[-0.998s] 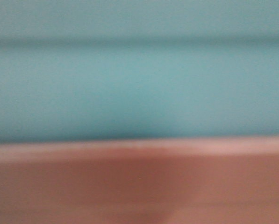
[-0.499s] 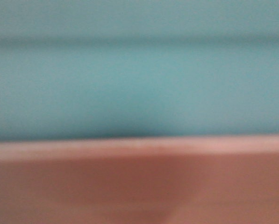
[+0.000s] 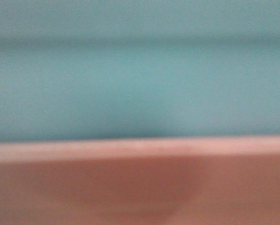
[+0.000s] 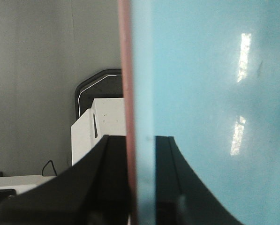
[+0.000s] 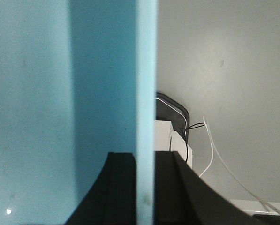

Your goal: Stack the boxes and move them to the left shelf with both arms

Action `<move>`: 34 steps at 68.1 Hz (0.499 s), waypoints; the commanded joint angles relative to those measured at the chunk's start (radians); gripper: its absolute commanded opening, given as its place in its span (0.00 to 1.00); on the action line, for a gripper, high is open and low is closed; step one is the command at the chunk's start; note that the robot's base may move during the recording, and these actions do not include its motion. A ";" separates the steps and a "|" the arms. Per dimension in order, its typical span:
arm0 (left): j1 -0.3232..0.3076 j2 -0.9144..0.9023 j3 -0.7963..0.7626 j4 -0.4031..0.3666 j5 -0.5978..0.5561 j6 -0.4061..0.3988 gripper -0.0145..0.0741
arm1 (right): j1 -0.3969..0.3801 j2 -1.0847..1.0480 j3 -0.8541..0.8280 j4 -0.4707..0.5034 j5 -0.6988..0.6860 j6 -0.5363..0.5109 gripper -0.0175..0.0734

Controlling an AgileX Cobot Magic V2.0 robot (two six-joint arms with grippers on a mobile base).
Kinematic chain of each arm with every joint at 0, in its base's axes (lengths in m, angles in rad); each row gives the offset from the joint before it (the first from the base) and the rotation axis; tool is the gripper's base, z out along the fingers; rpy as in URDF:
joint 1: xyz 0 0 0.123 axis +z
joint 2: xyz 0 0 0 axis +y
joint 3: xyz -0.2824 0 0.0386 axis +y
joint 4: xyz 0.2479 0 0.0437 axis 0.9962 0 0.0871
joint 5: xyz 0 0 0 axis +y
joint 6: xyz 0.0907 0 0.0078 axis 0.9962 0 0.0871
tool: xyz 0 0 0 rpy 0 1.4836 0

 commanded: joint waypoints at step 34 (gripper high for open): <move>-0.014 -0.035 -0.037 -0.075 0.075 -0.002 0.15 | 0.003 -0.033 -0.034 0.022 0.061 -0.004 0.25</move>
